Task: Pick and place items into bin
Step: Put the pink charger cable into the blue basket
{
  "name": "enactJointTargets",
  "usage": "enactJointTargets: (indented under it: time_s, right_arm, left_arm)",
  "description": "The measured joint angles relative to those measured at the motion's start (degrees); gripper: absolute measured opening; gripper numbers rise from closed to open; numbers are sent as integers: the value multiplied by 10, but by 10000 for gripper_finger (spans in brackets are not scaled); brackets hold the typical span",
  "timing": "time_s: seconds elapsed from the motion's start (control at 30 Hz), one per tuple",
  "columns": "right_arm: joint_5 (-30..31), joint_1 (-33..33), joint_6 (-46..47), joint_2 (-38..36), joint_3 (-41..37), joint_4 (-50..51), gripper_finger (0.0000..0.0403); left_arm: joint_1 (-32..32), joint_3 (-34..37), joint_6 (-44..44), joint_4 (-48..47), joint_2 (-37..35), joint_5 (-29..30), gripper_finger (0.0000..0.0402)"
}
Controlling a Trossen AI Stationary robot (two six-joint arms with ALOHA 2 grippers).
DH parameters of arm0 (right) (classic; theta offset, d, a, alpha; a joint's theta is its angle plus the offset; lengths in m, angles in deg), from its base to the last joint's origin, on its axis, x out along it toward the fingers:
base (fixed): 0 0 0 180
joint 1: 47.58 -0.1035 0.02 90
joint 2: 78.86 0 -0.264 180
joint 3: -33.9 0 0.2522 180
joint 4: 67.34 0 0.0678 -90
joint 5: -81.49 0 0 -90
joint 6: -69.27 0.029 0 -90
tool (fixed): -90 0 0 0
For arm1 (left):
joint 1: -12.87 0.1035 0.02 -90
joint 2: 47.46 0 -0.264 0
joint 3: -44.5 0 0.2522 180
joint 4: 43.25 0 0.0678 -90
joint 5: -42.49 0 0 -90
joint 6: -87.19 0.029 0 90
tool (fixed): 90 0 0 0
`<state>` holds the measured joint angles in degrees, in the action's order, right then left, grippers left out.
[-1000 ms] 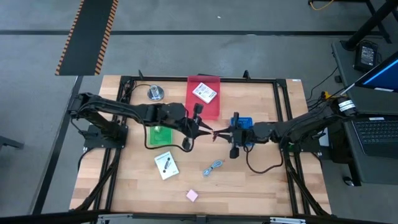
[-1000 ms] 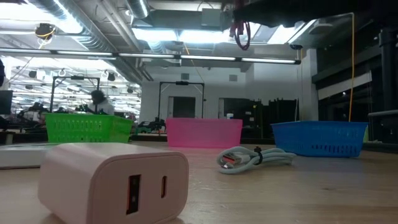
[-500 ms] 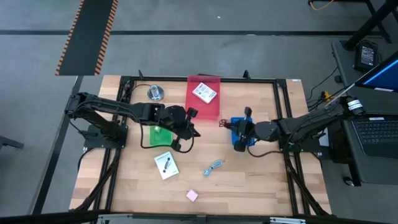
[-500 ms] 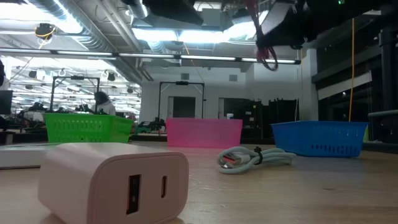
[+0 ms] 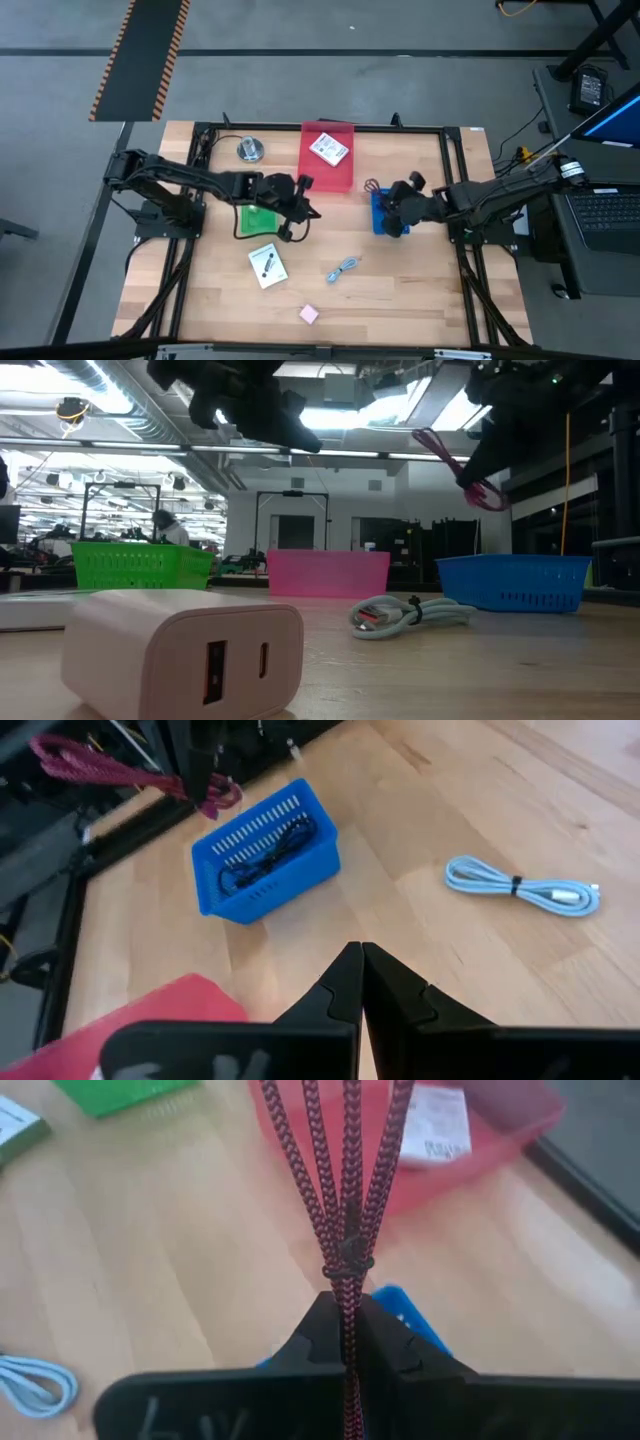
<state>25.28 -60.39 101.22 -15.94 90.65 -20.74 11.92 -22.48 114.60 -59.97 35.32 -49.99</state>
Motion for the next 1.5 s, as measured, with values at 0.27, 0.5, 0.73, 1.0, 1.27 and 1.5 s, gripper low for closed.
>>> enactJointTargets:
  time_s: [0.27, 0.5, 0.73, 1.0, 1.27, 1.5]
  right_arm:
    - [-44, 1, 102, 15, 16, 70, 0]
    - [-80, 19, 158, 66, 17, 105, 0]
    - [-100, 39, 158, 110, 17, 103, 0]
    - [-125, 40, 161, 132, 17, 103, 0]
    - [-136, 40, 174, 136, 17, 117, 0]
    - [-136, 40, 188, 136, 17, 134, 19]
  left_arm:
    - [0, 22, -37, 20, 0, 1, 3]
    - [-1, 22, -43, 20, 0, 1, 3]
    - [-1, 22, -43, 19, 2, 1, 4]
    - [-1, 22, -70, 14, 2, 1, 4]
    - [-1, 22, -72, 9, 2, 1, 4]
    - [-1, 22, -85, -4, 2, 1, 4]
